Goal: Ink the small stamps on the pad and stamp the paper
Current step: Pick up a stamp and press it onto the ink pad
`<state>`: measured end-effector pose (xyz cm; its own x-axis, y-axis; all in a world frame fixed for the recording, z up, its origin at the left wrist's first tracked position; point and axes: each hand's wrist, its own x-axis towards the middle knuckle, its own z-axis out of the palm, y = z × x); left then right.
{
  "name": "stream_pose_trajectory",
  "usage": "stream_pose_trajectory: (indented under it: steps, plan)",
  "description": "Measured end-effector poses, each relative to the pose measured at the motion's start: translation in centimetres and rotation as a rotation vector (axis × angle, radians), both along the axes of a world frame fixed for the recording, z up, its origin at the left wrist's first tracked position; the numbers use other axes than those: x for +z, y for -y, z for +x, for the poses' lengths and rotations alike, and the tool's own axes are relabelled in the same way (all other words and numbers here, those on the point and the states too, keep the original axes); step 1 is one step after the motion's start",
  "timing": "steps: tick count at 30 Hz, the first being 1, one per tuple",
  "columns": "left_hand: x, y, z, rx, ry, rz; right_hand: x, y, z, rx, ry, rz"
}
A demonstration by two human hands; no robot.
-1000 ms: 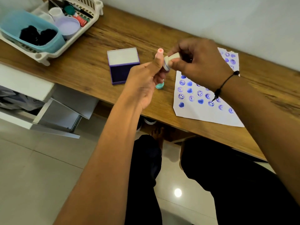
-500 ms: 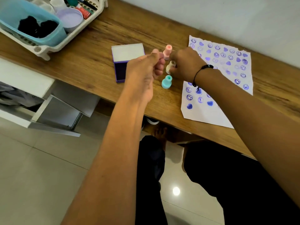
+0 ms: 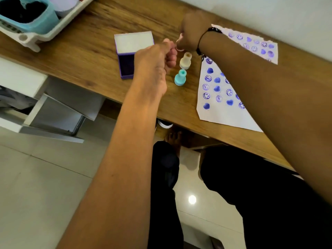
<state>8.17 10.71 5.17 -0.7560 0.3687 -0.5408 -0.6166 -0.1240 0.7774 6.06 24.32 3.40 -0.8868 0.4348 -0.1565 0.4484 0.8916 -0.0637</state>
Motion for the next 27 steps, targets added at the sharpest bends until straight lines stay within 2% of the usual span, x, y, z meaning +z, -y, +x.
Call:
stream_pose_trajectory:
  steps: [4,6,13,17,21,25,27]
  plan:
    - [-0.2,0.0,-0.4,0.013,0.012,-0.058,2.0,0.3,1.4,-0.088,-0.227,-0.37]
    - [-0.1,-0.1,-0.1,-0.018,0.001,-0.047,3.5,1.2,2.7,-0.087,-0.246,-0.538]
    - [0.8,0.7,1.2,-0.083,-0.115,0.011,5.1,3.1,6.1,-0.231,-0.381,-0.873]
    - [1.2,1.2,2.2,-0.109,-0.182,-0.053,4.6,4.4,7.5,-0.237,-0.46,-0.892]
    - [1.4,1.6,2.3,-0.077,-0.106,-0.104,3.8,5.8,8.1,-0.161,-0.502,-0.832]
    - [1.4,3.0,0.9,-0.03,-0.004,-0.104,4.1,5.6,7.5,-0.128,-0.668,-0.811]
    - [1.0,4.3,-0.4,0.043,0.015,-0.093,4.4,5.1,6.4,-0.113,-0.619,-0.759]
